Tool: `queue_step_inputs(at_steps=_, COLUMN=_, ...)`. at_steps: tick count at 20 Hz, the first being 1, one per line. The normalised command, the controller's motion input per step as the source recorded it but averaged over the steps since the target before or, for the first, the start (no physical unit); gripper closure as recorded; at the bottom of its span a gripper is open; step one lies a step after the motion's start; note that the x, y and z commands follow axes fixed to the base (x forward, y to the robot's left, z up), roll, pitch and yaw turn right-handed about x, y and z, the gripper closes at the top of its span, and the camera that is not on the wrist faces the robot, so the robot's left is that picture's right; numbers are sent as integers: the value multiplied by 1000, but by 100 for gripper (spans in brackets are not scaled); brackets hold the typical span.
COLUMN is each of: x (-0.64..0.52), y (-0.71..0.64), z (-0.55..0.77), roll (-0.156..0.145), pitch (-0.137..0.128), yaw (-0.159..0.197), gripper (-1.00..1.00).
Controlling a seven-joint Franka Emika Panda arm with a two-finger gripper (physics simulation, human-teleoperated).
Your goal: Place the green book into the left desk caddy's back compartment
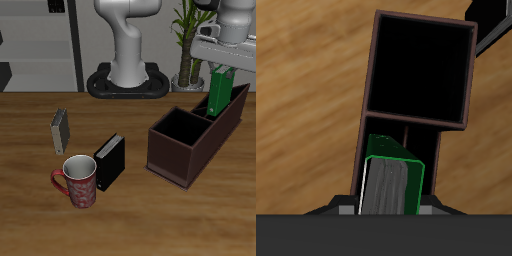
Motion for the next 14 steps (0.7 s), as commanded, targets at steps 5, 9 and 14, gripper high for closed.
queue_step_inputs(at_steps=5, x=97, y=-53, z=-146, roll=-12, pitch=18, yaw=2, gripper=100)
queue_step_inputs(at_steps=9, x=168, y=-34, z=-303, roll=-17, pitch=49, yaw=-19, gripper=100)
queue_step_inputs(at_steps=14, x=141, y=34, z=-290, roll=7, pitch=40, yaw=12, gripper=100)
